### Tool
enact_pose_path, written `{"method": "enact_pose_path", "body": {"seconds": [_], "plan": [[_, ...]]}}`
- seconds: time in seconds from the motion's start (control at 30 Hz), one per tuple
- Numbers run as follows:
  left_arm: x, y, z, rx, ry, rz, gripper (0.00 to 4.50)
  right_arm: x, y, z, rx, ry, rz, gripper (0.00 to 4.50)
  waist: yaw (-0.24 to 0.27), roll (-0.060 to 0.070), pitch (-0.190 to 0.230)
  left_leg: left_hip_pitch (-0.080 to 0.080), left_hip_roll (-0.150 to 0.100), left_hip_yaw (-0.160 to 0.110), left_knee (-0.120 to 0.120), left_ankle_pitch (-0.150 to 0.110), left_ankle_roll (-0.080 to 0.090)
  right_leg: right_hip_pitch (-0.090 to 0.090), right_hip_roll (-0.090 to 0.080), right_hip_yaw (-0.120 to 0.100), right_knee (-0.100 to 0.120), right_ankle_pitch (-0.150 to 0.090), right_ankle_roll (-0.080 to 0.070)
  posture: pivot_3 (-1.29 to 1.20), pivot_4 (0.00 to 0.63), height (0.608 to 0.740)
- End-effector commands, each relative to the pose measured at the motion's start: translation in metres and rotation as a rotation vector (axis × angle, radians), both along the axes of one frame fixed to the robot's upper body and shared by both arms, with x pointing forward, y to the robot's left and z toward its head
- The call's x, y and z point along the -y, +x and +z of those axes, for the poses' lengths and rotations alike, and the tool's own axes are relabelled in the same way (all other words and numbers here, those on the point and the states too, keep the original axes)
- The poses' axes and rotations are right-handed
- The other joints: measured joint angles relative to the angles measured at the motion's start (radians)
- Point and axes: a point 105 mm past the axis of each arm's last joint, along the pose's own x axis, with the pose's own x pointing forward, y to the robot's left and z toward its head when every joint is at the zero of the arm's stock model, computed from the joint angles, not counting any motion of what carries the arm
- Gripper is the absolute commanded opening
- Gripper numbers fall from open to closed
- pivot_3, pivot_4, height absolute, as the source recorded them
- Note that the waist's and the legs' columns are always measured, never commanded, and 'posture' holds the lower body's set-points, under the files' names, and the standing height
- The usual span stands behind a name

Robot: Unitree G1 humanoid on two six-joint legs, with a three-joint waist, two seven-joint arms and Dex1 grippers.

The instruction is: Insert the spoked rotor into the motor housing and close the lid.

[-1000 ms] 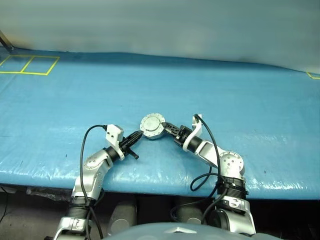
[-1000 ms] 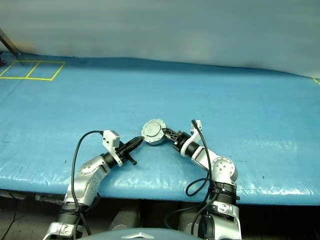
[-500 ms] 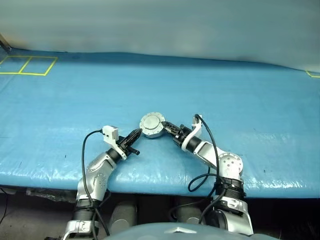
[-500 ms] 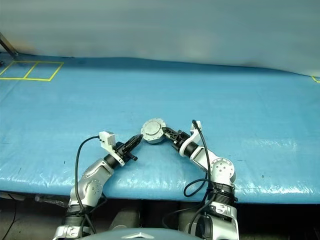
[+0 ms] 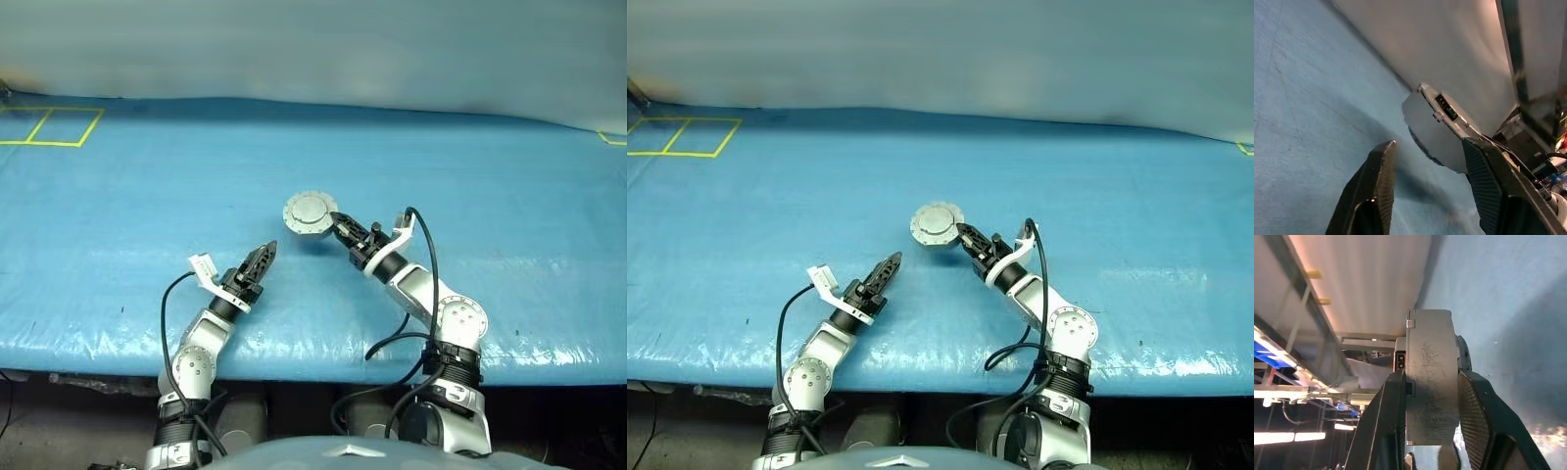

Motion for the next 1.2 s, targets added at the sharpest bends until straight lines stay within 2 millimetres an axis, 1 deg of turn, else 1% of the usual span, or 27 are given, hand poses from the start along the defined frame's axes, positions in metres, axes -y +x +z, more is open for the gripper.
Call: {"method": "enact_pose_path", "body": {"seconds": [0.03, 0.07, 0.1, 0.17, 0.27, 0.37, 0.53, 0.63, 0.87, 1.0, 1.03, 1.07, 1.17, 1.2], "plan": [[0.001, -0.001, 0.022, 0.056, -0.101, -0.018, 3.89, -0.01, -0.003, 0.041, 0.152, 0.07, 0.041, 1.16, -0.004, 0.0, 0.0, 0.0, 0.0, 0.0, 0.0, 0.0, 0.0, 0.0, 0.0, 0.0, 0.0, 0.0, 0.0, 0.0, 0.15, 0.74], [0.002, -0.001, 0.024, 0.05, -0.121, -0.02, 4.25, -0.011, -0.004, 0.042, 0.156, 0.071, 0.048, 1.16, -0.005, 0.0, 0.0, 0.0, 0.0, 0.0, 0.0, 0.0, 0.0, 0.0, 0.0, 0.0, 0.0, 0.0, 0.0, 0.0, 0.15, 0.74], [0.003, 0.0, 0.025, 0.037, -0.145, -0.02, 4.48, -0.013, -0.005, 0.042, 0.158, 0.063, 0.056, 1.16, -0.005, 0.0, 0.0, 0.0, 0.0, 0.0, 0.0, 0.0, 0.0, 0.0, 0.0, 0.0, 0.0, 0.0, 0.0, 0.0, 0.15, 0.74], [0.005, 0.001, 0.027, 0.022, -0.194, -0.036, 4.48, -0.016, -0.006, 0.042, 0.155, 0.059, 0.068, 1.16, -0.007, 0.0, 0.0, 0.0, 0.0, 0.0, 0.0, 0.0, 0.0, 0.0, 0.0, 0.0, 0.0, 0.0, 0.0, 0.0, 0.15, 0.74], [0.012, -0.005, 0.037, 0.026, -0.319, -0.132, 4.48, -0.024, -0.013, 0.041, 0.159, 0.048, 0.109, 1.16, -0.009, 0.0, 0.0, 0.0, 0.0, 0.0, 0.0, 0.0, 0.0, 0.0, 0.0, 0.0, 0.0, 0.0, 0.0, 0.0, 0.15, 0.74], [0.016, -0.007, 0.039, 0.008, -0.364, -0.178, 4.48, -0.031, -0.019, 0.042, 0.166, 0.058, 0.144, 1.16, -0.011, 0.0, 0.0, 0.0, 0.0, 0.0, 0.0, 0.0, 0.0, 0.0, 0.0, 0.0, 0.0, 0.0, 0.0, 0.0, 0.15, 0.74], [0.022, -0.006, 0.04, -0.001, -0.382, -0.221, 4.48, -0.048, -0.038, 0.041, 0.182, 0.059, 0.255, 1.16, -0.01, 0.0, 0.0, 0.0, 0.0, 0.0, 0.0, 0.0, 0.0, 0.0, 0.0, 0.0, 0.0, 0.0, 0.0, 0.0, 0.15, 0.74], [0.026, -0.005, 0.042, 0.007, -0.39, -0.235, 4.48, -0.054, -0.046, 0.039, 0.182, 0.048, 0.295, 1.16, -0.01, 0.0, 0.0, 0.0, 0.0, 0.0, 0.0, 0.0, 0.0, 0.0, 0.0, 0.0, 0.0, 0.0, 0.0, 0.0, 0.15, 0.74], [0.027, 0.005, 0.048, 0.027, -0.424, -0.216, 4.48, -0.057, -0.051, 0.036, 0.184, 0.024, 0.32, 1.16, -0.01, 0.0, 0.0, 0.0, 0.0, 0.0, 0.002, 0.0, 0.0, 0.001, 0.0, 0.0, 0.001, 0.0, 0.0, 0.0, 0.15, 0.74], [0.027, 0.007, 0.047, 0.039, -0.386, -0.187, 4.48, -0.056, -0.048, 0.035, 0.181, 0.015, 0.305, 1.16, -0.01, 0.0, 0.0, 0.0, 0.0, 0.0, 0.002, 0.0, 0.0, 0.001, 0.0, 0.0, 0.0, 0.0, 0.0, 0.0, 0.15, 0.74], [0.028, 0.006, 0.046, 0.041, -0.378, -0.187, 4.1, -0.056, -0.048, 0.035, 0.178, 0.014, 0.3, 1.16, -0.01, 0.0, 0.0, 0.0, 0.0, 0.0, 0.002, 0.0, 0.0, 0.001, 0.0, 0.0, 0.0, 0.0, 0.0, 0.0, 0.15, 0.74], [0.028, 0.006, 0.045, 0.038, -0.375, -0.185, 3.87, -0.056, -0.047, 0.035, 0.176, 0.013, 0.296, 1.16, -0.01, 0.0, 0.0, 0.0, 0.0, 0.0, 0.002, 0.0, 0.0, 0.001, 0.0, 0.0, 0.0, 0.0, 0.0, 0.0, 0.15, 0.74], [0.027, 0.005, 0.042, 0.027, -0.371, -0.172, 2.9, -0.056, -0.046, 0.034, 0.172, 0.013, 0.29, 1.16, -0.01, 0.0, 0.0, 0.0, 0.0, 0.0, 0.002, 0.0, 0.0, 0.001, 0.0, 0.0, 0.0, 0.0, 0.0, 0.0, 0.15, 0.74], [0.027, 0.004, 0.041, 0.026, -0.373, -0.169, 2.77, -0.056, -0.046, 0.034, 0.17, 0.012, 0.288, 1.16, -0.01, 0.0, 0.0, 0.0, 0.0, 0.0, 0.002, 0.0, 0.0, 0.001, 0.0, 0.001, 0.0, 0.0, 0.0, 0.0, 0.15, 0.74]]}}
